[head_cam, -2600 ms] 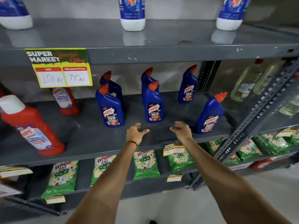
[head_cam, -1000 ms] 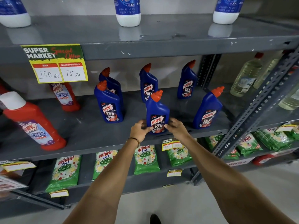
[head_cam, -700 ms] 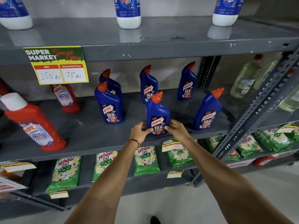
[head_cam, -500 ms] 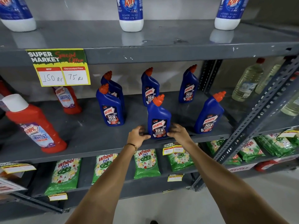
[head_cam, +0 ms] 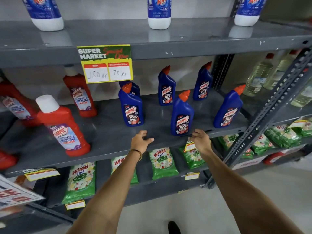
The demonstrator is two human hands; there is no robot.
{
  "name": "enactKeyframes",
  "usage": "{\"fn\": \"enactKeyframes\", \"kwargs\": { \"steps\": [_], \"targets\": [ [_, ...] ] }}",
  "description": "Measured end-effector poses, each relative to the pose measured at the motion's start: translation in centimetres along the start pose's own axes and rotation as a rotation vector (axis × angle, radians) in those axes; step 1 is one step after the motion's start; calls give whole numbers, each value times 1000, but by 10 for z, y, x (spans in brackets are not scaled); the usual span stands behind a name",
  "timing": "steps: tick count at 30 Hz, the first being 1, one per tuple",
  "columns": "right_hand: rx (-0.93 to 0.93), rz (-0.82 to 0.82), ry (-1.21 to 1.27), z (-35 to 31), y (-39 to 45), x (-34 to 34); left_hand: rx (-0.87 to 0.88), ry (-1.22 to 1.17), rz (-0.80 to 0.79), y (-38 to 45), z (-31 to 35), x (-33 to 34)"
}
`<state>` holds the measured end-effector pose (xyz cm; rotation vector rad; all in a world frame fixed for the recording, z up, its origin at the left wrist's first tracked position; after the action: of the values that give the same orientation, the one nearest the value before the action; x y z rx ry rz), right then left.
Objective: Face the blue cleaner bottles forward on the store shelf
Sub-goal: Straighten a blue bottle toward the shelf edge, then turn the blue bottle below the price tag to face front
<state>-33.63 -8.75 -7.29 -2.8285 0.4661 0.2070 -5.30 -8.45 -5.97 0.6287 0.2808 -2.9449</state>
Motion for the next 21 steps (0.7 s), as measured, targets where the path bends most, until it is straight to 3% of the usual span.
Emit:
{"fn": "enactKeyframes", "kwargs": {
  "steps": [6,15,21],
  "targets": [
    [17,-22,-5,6,-28,37,-2,35,22,-6,-18,-42],
    [-89,-204,-194,-26,-19,132,-34,26,105,11,-31,-95],
    [-63,-312,-204,-37,1,183,-86,-5,129,33,-36,-106]
  ]
}}
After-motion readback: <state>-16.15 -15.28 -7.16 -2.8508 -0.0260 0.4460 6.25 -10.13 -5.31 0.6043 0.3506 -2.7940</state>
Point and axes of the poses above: each hand's wrist, its own y-axis towards the middle knuckle, its own x-axis out of the palm, z = x × y, the point moved 9 cm from there along y, towards the middle knuckle, and after that the axes turned 2 degrees about -y, right-handed, at the moved point
